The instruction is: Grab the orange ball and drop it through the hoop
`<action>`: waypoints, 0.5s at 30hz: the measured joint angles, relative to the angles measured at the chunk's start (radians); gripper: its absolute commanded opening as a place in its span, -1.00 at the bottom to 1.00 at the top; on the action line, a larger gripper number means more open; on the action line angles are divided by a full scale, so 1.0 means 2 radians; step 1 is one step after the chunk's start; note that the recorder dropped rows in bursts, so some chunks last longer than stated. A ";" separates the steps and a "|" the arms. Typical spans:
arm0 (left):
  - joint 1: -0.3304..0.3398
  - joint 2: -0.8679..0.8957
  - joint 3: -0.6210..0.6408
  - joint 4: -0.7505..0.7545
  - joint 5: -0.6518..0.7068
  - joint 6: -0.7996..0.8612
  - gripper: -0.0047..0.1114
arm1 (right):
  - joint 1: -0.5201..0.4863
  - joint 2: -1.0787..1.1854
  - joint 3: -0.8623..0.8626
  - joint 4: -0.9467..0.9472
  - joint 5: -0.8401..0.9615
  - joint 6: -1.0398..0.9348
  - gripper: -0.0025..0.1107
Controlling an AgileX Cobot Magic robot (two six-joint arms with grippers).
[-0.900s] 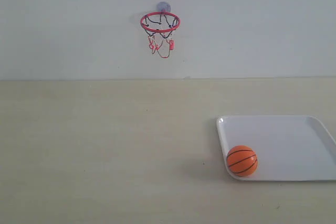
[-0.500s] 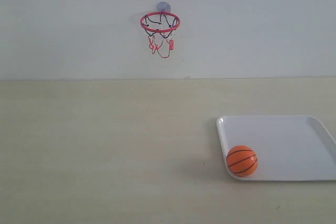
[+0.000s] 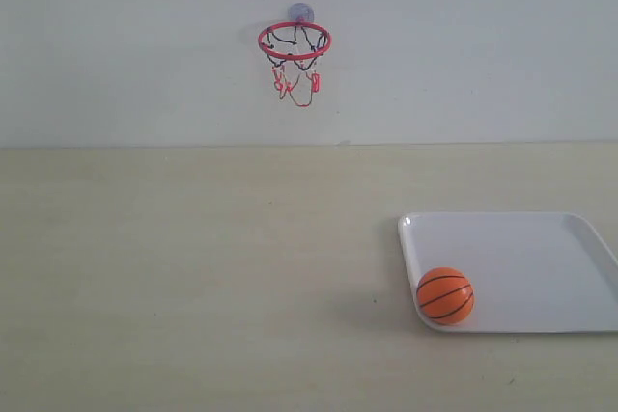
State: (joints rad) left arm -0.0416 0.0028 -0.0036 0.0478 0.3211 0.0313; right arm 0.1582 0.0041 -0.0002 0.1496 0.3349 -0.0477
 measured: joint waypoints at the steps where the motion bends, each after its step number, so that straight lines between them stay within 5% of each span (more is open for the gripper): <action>1: 0.000 0.000 0.000 0.000 0.000 0.000 -0.85 | 0.000 0.000 0.000 0.000 0.000 0.000 -0.96; 15: 0.000 0.000 0.000 0.000 0.000 0.000 -0.85 | 0.000 0.000 0.000 0.000 -0.004 0.000 -0.96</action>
State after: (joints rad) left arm -0.0416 0.0028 -0.0036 0.0478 0.3211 0.0313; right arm 0.1582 0.0041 -0.0002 0.1496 0.3263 -0.0477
